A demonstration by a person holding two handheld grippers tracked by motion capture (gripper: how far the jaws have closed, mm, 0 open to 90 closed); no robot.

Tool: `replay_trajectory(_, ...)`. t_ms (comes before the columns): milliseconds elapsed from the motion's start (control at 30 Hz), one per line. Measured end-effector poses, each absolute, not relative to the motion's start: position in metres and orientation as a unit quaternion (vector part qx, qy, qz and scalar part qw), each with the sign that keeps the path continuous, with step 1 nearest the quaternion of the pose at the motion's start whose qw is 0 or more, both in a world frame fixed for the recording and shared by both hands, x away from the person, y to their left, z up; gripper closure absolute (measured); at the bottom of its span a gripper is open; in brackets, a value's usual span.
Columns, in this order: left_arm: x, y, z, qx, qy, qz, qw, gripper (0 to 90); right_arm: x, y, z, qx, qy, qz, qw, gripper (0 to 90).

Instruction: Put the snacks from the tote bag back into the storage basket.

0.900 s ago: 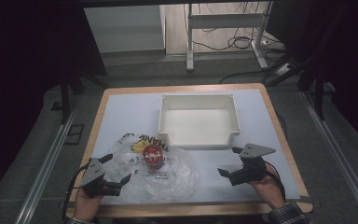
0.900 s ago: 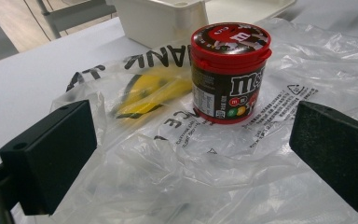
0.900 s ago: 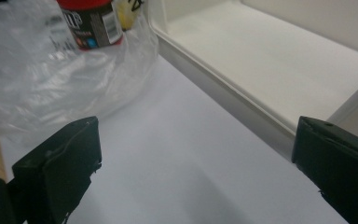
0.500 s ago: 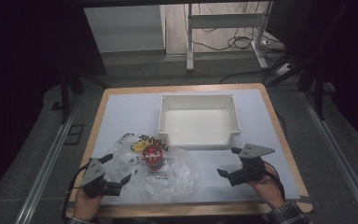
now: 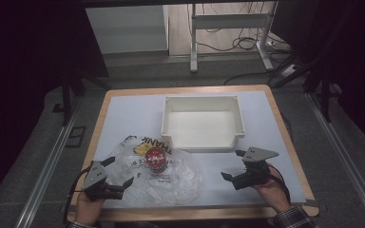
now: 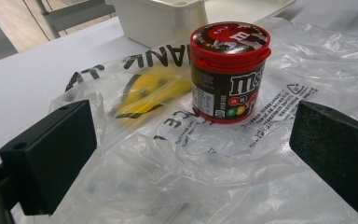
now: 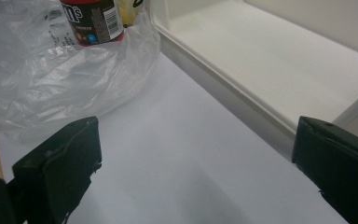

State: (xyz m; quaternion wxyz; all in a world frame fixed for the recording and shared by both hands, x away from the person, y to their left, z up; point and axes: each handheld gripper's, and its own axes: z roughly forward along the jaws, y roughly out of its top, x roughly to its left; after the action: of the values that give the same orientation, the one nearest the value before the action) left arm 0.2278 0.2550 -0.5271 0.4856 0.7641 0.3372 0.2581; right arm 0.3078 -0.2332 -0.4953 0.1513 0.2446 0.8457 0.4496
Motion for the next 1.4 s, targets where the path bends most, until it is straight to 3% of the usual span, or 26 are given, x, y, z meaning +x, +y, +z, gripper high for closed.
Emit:
replay_trajectory(633,0.228,0.255,-0.527,0.764,0.337,0.258,0.486,0.5,0.307,-0.228,-0.493,0.218,0.85,0.447,0.173,1.7)
replay_trajectory(1400,0.228,0.255,-0.527,0.764,0.338,0.259,0.484,0.5,0.307,-0.216,-0.487,0.206,0.852,0.453,0.165,1.0)
